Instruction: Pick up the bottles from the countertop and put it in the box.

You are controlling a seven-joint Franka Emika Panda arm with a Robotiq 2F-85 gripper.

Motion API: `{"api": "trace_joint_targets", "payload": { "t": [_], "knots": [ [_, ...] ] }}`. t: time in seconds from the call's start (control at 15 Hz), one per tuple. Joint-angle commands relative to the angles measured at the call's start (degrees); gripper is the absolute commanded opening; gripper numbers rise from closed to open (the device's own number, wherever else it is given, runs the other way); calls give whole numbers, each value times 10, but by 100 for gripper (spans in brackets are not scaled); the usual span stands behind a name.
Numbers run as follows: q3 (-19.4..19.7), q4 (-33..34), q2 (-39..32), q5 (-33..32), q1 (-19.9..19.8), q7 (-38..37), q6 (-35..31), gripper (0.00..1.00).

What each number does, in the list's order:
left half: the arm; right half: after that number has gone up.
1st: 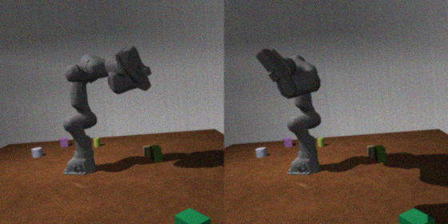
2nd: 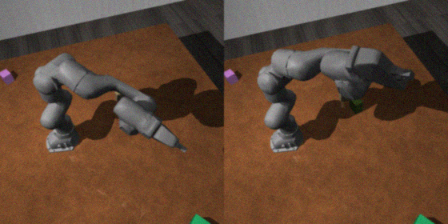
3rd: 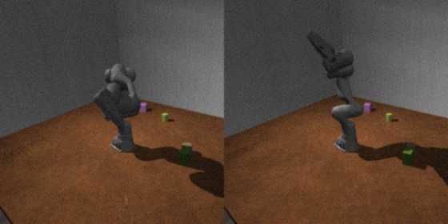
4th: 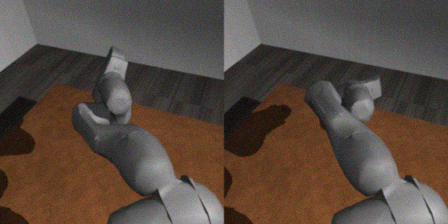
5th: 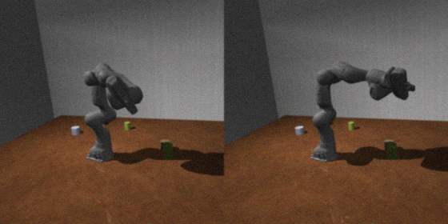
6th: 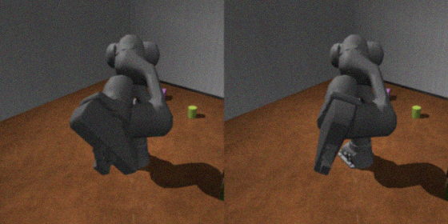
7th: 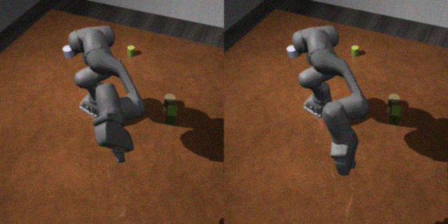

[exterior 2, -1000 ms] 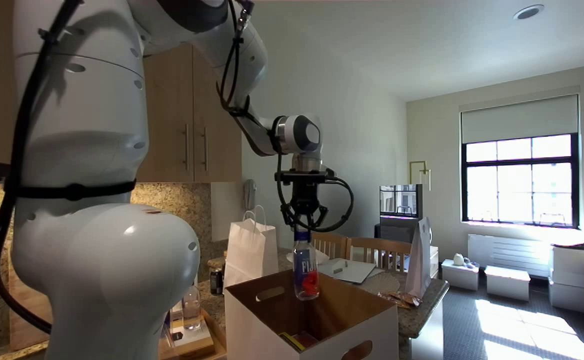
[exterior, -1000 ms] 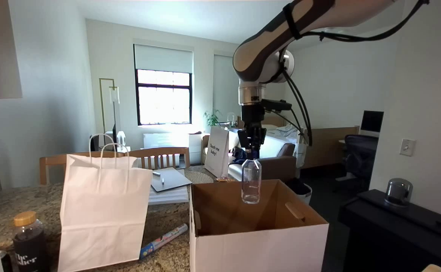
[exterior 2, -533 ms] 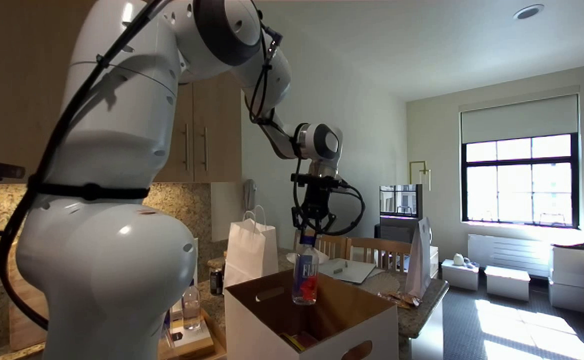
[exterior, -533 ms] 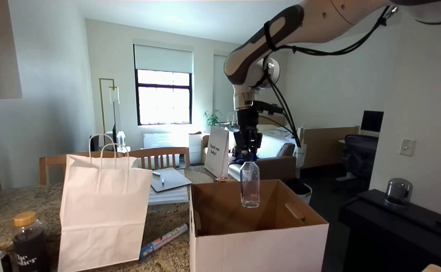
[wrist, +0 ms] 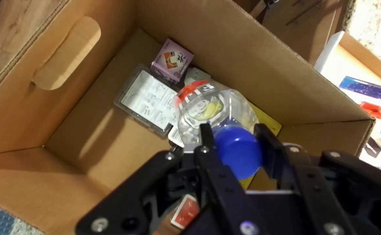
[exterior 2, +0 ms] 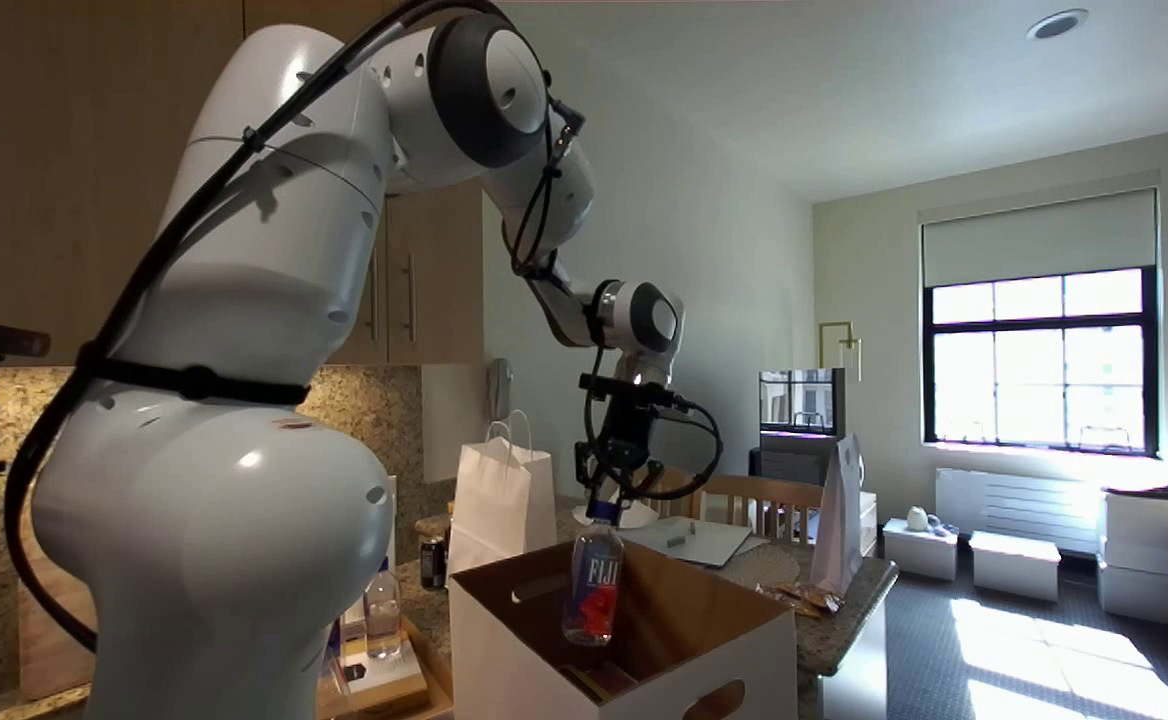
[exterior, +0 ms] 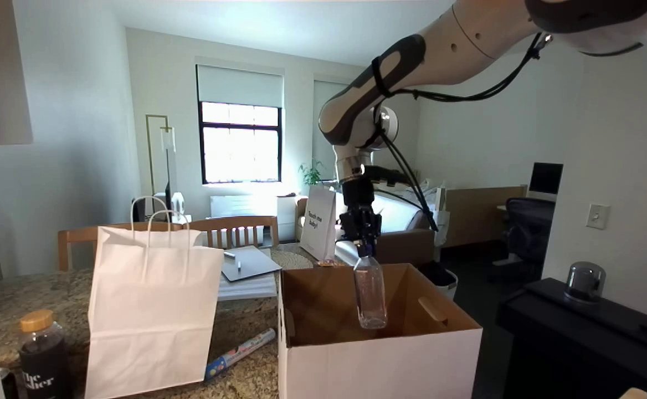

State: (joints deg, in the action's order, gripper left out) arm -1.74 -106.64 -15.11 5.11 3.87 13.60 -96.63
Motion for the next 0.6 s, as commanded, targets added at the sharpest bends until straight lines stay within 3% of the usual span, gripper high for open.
{"api": "trace_joint_targets", "payload": {
  "t": [0.0,0.27,0.53],
  "knots": [
    [-6,49,-56,5,-13,-7,73,15],
    [-6,84,-104,14,-23,-6,90,14],
    [-5,53,-96,61,-35,-31,-42,14]
  ]
}}
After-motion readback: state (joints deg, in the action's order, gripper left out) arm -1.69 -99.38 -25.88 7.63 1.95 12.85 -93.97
